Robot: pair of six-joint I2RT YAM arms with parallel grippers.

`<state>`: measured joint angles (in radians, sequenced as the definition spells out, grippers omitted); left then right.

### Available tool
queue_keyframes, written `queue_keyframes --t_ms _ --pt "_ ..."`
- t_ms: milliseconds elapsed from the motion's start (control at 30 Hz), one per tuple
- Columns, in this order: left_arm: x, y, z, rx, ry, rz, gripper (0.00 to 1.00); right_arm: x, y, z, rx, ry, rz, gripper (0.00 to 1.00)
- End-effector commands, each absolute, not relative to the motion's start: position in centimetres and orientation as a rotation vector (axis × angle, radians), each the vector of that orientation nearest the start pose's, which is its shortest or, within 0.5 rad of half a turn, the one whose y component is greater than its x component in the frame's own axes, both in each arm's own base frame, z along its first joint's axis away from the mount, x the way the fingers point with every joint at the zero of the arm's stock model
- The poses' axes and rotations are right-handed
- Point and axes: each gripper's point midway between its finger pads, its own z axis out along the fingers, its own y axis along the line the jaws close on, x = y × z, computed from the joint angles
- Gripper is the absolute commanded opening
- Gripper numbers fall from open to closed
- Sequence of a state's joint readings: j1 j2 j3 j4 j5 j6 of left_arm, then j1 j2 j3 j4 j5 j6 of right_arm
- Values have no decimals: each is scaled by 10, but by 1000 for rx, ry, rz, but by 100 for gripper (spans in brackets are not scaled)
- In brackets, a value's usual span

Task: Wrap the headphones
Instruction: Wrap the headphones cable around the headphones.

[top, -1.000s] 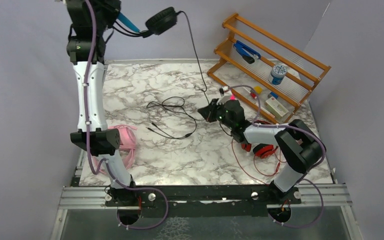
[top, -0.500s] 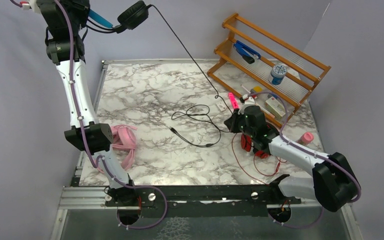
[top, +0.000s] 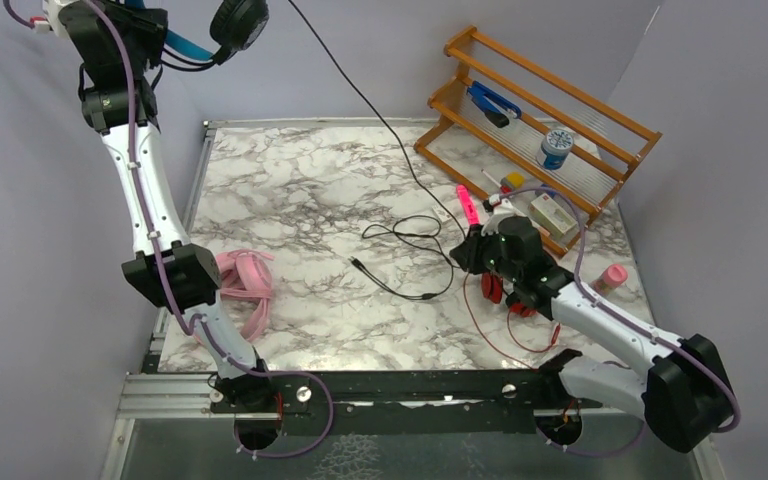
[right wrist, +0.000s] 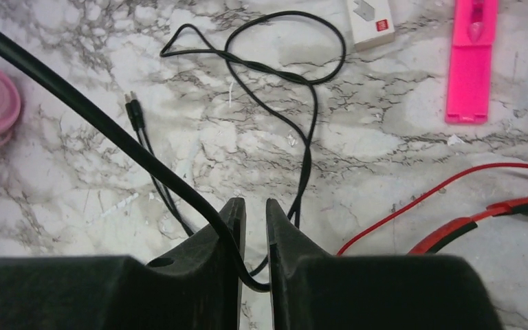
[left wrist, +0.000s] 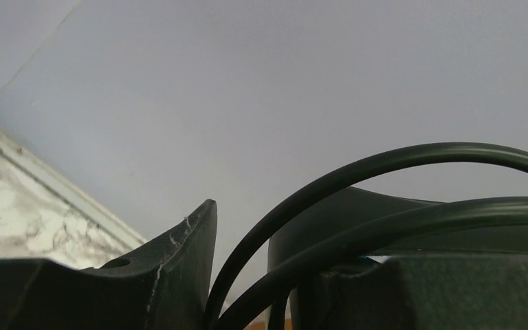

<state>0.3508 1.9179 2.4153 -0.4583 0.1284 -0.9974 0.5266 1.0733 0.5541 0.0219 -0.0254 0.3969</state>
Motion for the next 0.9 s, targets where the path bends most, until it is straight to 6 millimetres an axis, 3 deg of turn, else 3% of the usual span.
queue_keyframes --t_ms 0,167,267,400,500,567,633,767,867 --pt "505 80 533 -779 1331 -774 0 271 222 129 -395 2081 768 26" --pt "488 15 481 -672 1536 -839 0 285 267 149 -602 2002 952 38" --pt "472 -17 459 -586 1625 -851 0 292 285 154 -684 1973 1019 50" --pt "453 -28 426 -585 1701 -856 0 299 288 156 -701 1973 1012 74" --pt "445 -31 410 -602 1734 -862 0 305 281 169 -579 1937 987 84" --pt "441 -35 407 -612 1746 -891 0 305 280 182 -511 1865 1008 93" --pt "437 -41 411 -607 1750 -926 0 299 286 192 -542 1771 1075 96" --pt "428 -47 426 -593 1728 -955 0 296 300 187 -629 1699 1151 98" --pt "426 -48 436 -563 1720 -948 0 281 310 182 -741 1640 1245 95"
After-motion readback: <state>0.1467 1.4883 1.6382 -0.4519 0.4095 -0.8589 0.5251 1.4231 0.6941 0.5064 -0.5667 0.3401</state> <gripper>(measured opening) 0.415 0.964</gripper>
